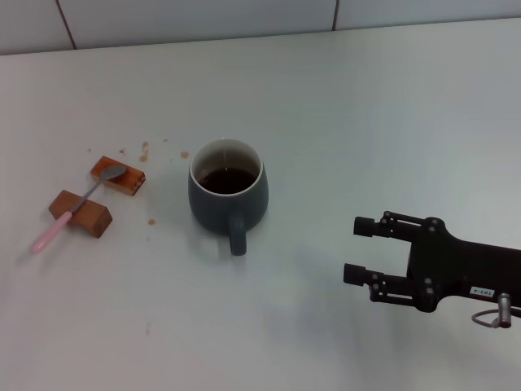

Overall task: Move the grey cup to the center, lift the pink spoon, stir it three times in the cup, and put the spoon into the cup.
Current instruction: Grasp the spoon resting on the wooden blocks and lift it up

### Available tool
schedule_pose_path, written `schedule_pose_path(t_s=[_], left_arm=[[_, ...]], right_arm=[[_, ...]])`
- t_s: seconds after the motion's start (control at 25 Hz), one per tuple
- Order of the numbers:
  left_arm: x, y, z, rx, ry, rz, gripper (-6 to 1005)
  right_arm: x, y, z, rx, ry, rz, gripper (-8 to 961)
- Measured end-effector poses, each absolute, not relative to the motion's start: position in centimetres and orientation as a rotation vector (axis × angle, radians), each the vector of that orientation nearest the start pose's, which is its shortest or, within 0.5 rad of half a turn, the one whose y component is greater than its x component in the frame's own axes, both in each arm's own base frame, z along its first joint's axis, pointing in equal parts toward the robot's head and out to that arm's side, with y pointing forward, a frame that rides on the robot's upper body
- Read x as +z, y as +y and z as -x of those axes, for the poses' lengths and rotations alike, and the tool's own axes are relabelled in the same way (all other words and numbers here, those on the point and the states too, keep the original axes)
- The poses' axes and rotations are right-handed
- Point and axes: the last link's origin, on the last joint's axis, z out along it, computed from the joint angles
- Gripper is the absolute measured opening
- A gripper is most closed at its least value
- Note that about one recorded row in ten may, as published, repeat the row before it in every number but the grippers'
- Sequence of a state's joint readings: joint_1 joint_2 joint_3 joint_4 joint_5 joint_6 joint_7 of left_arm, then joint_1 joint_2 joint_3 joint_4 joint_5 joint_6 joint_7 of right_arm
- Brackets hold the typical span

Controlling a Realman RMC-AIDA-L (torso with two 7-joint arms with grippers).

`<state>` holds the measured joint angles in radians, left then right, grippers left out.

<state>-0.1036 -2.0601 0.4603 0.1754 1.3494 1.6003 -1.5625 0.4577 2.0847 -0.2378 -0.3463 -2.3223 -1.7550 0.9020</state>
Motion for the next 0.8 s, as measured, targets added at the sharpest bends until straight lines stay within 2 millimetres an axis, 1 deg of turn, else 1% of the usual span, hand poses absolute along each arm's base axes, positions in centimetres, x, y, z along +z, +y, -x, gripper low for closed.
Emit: schedule_pose_path(t_s=[0.12, 0.2, 0.4, 0.8], left_arm=[[2.4, 19.5, 38.2, -1.503, -1.500, 1.402, 787], [1.3, 19.2, 38.4, -1.475, -1.563, 1.390, 787], [0.2, 19.3, 38.3, -1.440, -1.620, 1.407, 786], [-0.8, 19.2, 38.8, -1.377, -1.669, 1.398, 786]], right_arm=[[-3.2, 25.0, -29.7, 0.956, 0.495, 2.709, 744], [-3.1, 24.9, -29.7, 0.954, 0.496, 2.708, 744], [-3.0, 25.0, -29.8, 0.946, 0.496, 2.709, 744], [-3.0, 25.0, -29.8, 0.939, 0.493, 2.719, 744]])
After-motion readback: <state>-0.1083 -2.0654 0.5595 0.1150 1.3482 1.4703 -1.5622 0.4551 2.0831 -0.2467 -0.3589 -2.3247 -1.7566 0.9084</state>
